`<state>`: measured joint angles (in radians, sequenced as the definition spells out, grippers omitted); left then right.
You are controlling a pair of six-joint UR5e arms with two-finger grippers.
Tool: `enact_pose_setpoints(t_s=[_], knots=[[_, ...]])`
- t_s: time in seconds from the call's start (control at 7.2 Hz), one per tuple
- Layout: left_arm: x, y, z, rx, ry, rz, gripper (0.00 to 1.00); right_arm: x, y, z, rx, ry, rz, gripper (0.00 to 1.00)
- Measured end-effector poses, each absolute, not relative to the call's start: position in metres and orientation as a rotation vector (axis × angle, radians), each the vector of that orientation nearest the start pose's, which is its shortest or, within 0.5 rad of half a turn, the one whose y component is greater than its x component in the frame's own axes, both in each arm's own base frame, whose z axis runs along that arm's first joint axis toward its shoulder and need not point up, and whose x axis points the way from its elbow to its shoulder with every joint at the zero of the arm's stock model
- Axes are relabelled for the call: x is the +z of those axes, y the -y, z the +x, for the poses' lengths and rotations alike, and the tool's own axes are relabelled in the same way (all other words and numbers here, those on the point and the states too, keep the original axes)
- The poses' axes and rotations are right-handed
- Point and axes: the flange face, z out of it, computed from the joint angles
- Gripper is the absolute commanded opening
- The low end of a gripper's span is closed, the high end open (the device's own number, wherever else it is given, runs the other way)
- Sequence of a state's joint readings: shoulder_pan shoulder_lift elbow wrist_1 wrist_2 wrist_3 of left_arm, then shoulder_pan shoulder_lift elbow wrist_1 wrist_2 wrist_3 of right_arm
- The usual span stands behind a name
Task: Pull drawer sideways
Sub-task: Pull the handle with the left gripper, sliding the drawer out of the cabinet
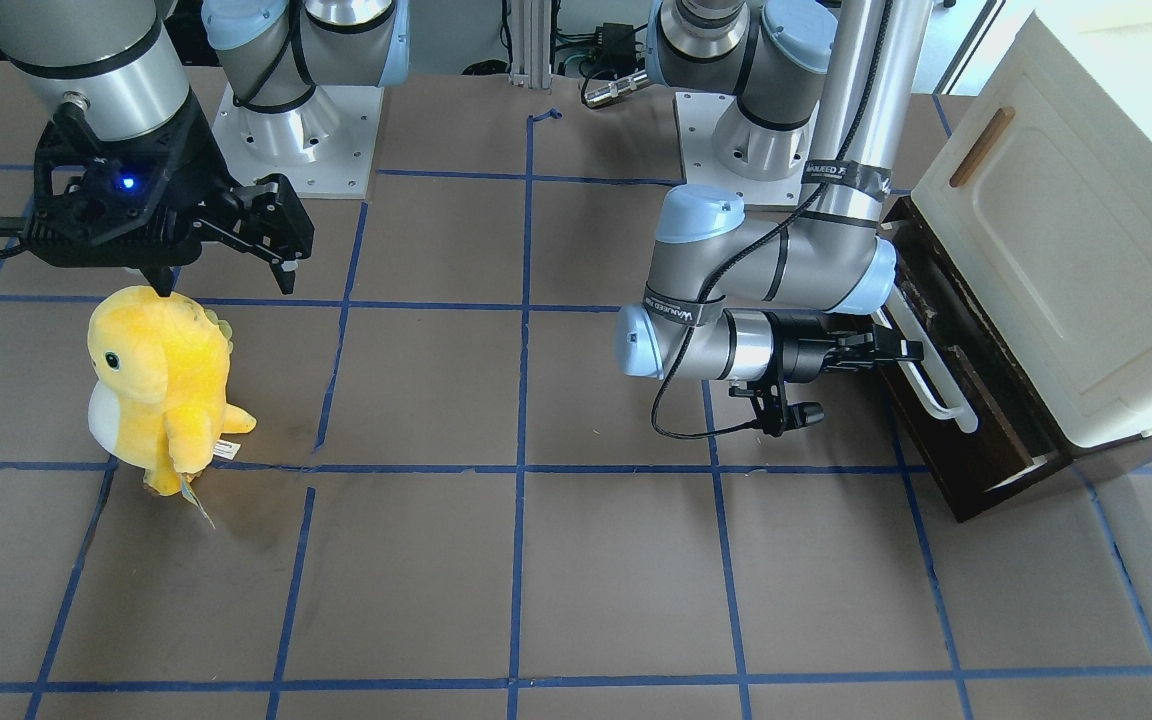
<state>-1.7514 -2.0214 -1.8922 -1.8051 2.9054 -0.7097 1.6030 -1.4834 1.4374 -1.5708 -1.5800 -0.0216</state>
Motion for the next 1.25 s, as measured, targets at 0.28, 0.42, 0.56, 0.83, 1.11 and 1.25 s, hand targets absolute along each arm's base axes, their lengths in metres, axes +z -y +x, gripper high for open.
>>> enact_pose_setpoints(t_s=[0.28, 0.42, 0.56, 0.83, 1.11, 1.25], knots=[[0.178, 0.484, -0.143, 0.216, -1.684, 0.267, 0.16, 0.509, 0.529, 0.149, -0.073, -3.149, -0.084, 1.00], [0.179, 0.484, -0.149, 0.208, -1.687, 0.272, 0.16, 0.509, 0.529, 0.149, -0.073, -3.149, -0.084, 1.00], [0.180, 0.483, -0.155, 0.200, -1.688, 0.279, 0.17, 0.509, 0.529, 0.149, -0.072, -3.149, -0.084, 1.00], [0.181, 0.479, -0.168, 0.180, -1.684, 0.302, 0.17, 0.509, 0.529, 0.149, -0.072, -3.150, -0.084, 1.00], [0.181, 0.475, -0.181, 0.159, -1.677, 0.329, 0.17, 0.509, 0.529, 0.149, -0.073, -3.149, -0.084, 1.00], [0.182, 0.474, -0.185, 0.155, -1.676, 0.335, 0.17, 0.509, 0.529, 0.149, -0.072, -3.149, -0.084, 1.00]])
